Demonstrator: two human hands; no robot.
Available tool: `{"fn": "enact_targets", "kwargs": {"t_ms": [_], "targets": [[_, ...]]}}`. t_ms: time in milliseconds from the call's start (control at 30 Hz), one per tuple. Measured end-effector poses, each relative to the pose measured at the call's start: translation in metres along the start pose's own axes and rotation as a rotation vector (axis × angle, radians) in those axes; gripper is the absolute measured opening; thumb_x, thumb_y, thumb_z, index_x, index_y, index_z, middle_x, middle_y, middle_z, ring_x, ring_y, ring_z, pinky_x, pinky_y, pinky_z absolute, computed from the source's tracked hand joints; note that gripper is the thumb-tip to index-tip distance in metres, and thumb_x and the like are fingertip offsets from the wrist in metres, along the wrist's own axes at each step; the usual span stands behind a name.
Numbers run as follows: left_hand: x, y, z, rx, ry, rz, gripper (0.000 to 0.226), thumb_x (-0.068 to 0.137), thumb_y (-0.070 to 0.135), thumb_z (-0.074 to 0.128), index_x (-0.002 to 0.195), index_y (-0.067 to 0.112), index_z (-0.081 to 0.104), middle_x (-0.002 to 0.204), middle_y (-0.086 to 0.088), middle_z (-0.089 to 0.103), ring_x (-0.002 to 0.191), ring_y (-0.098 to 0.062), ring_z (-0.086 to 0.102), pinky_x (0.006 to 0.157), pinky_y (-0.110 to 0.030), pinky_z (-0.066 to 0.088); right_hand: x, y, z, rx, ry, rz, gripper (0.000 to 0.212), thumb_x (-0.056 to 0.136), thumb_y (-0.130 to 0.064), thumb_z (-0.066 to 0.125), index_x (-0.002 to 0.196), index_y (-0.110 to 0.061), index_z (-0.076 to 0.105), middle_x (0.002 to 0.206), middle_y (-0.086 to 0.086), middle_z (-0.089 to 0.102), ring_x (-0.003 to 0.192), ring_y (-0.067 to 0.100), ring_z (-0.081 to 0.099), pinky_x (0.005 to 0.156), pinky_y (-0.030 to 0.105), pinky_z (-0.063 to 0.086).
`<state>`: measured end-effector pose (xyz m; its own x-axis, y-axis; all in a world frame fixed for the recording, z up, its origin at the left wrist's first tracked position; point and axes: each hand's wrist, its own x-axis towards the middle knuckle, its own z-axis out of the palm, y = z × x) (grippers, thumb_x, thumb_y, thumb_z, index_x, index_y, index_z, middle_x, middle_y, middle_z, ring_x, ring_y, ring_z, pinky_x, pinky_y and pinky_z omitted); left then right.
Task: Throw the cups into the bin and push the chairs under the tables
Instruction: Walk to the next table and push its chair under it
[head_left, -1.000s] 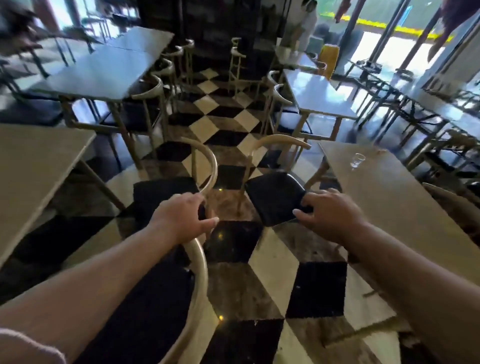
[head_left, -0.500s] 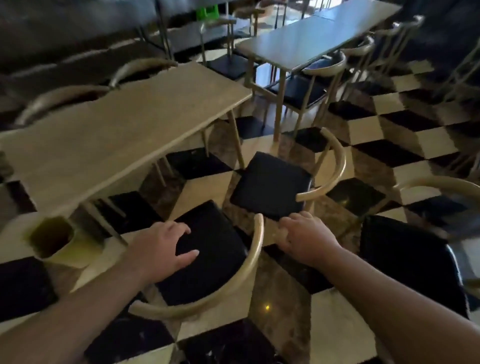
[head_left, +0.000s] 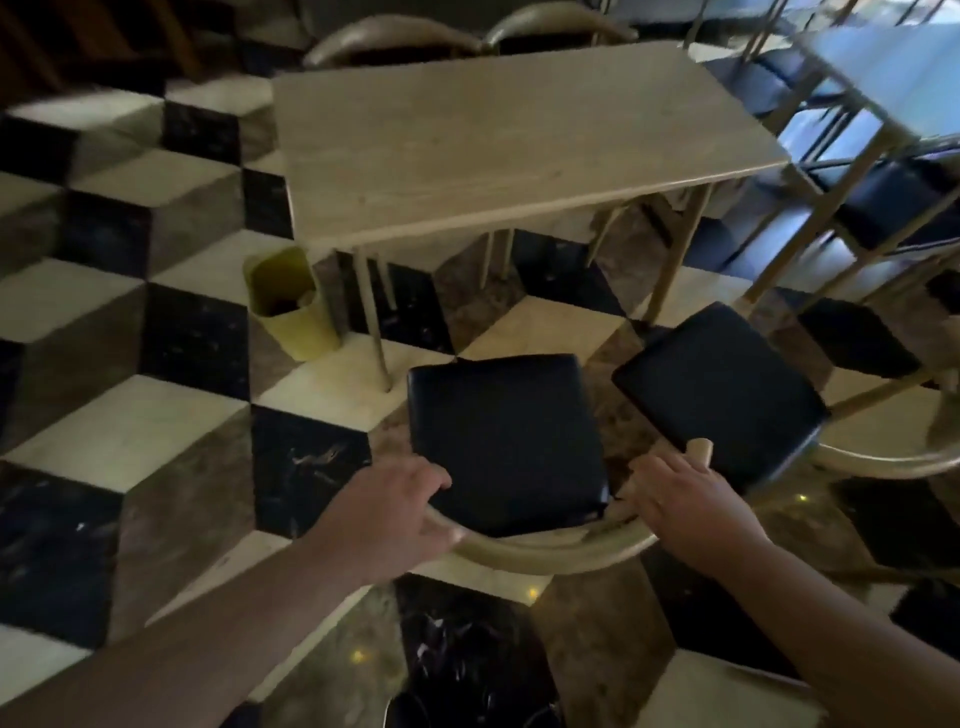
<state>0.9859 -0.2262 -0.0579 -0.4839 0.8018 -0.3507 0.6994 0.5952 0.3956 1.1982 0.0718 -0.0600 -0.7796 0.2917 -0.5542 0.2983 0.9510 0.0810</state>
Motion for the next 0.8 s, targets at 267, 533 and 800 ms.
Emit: {"fn": "enact_targets", "kwargs": {"t_ms": [267,533,800], "targets": [[0.025,-0.001,0.073,0.19,-0.162,0.035,0.084,0.082,0.086,0.054,0.144,0.03,0.05,0.135,0.007,0.056,0.125,-0.018,0.051,0.106,-0.043,0.035,0.046,-0.01,0.049,0.067,-0.256,-0.193,0.073,0.081,-0.083,0.034,0.133,-0.037,0.057,0.129,-0.007,0.062,0.124,0.02,0.056,0.109,0.041,0.042],[0.079,0.024,0.095,0.417,-0.399,-0.113,0.054,0.087,0.062,0.067,0.131,0.031,0.064,0.121,0.006,0.068,0.12,-0.022,0.058,0.115,-0.051,0.03,0.093,0.018,0.045,-0.166,-0.301,-0.538,0.041,0.092,-0.061,0.055,0.109,-0.025,0.064,0.1,0.004,0.068,0.095,0.032,0.062,0.094,0.046,0.046],[0.121,0.028,0.081,0.35,-0.325,-0.191,0.047,0.094,0.052,0.068,0.134,0.028,0.061,0.127,0.005,0.065,0.125,-0.021,0.054,0.123,-0.05,0.019,0.137,0.054,0.018,-0.039,-0.211,-0.401,0.035,0.091,-0.053,0.067,0.113,-0.026,0.063,0.113,0.001,0.066,0.107,0.026,0.06,0.082,0.039,0.039]]}}
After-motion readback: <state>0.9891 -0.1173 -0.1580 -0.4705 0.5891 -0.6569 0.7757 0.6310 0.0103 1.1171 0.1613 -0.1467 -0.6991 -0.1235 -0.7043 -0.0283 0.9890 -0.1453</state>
